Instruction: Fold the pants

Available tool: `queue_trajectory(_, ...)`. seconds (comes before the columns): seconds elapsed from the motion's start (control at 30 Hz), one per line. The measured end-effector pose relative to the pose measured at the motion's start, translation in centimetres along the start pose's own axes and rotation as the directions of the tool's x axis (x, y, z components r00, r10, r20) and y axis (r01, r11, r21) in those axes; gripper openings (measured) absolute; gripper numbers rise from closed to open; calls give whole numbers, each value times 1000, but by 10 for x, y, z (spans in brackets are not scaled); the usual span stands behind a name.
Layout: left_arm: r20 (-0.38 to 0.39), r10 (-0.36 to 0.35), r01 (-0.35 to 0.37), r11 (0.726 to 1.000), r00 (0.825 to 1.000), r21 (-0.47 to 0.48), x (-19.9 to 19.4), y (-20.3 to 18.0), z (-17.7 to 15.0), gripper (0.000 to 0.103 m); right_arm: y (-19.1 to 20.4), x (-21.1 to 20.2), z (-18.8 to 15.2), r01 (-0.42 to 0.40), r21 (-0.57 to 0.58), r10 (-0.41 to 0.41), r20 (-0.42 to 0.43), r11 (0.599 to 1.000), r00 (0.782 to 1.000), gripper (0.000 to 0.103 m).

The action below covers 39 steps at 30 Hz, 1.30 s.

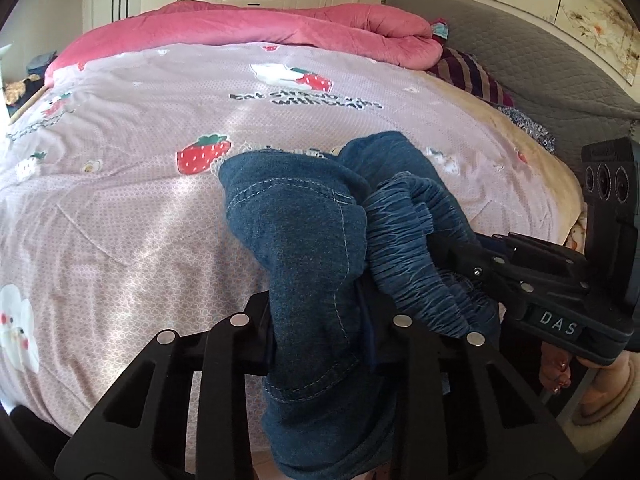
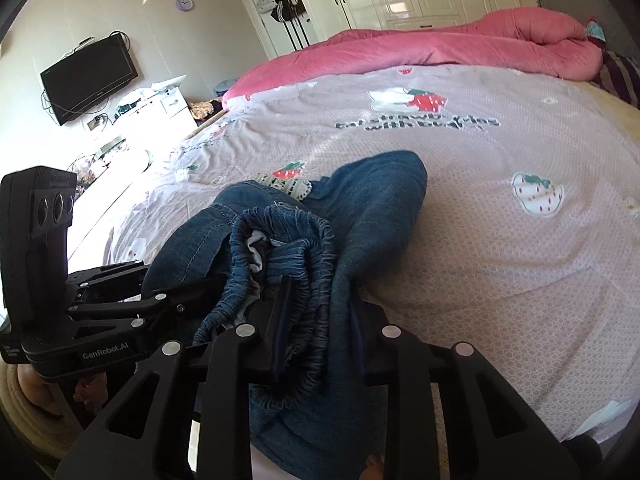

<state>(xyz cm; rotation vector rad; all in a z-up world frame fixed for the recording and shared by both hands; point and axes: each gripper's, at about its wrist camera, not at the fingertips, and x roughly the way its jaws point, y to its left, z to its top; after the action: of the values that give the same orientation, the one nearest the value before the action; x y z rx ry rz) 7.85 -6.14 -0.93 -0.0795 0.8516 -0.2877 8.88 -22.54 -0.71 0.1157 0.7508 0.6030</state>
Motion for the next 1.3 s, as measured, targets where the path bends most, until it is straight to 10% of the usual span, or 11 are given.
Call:
queue_trajectory(0.53, 143, 33, -33, 999, 989, -2, -20, 18, 63, 23, 20, 5, 69, 30, -77, -21, 120, 997, 993, 24)
queue_trajectory(1.3, 101, 79, -76, 997, 992, -29, 39, 66, 116, 23, 9, 83, 126, 71, -49, -66, 86, 996, 994, 24)
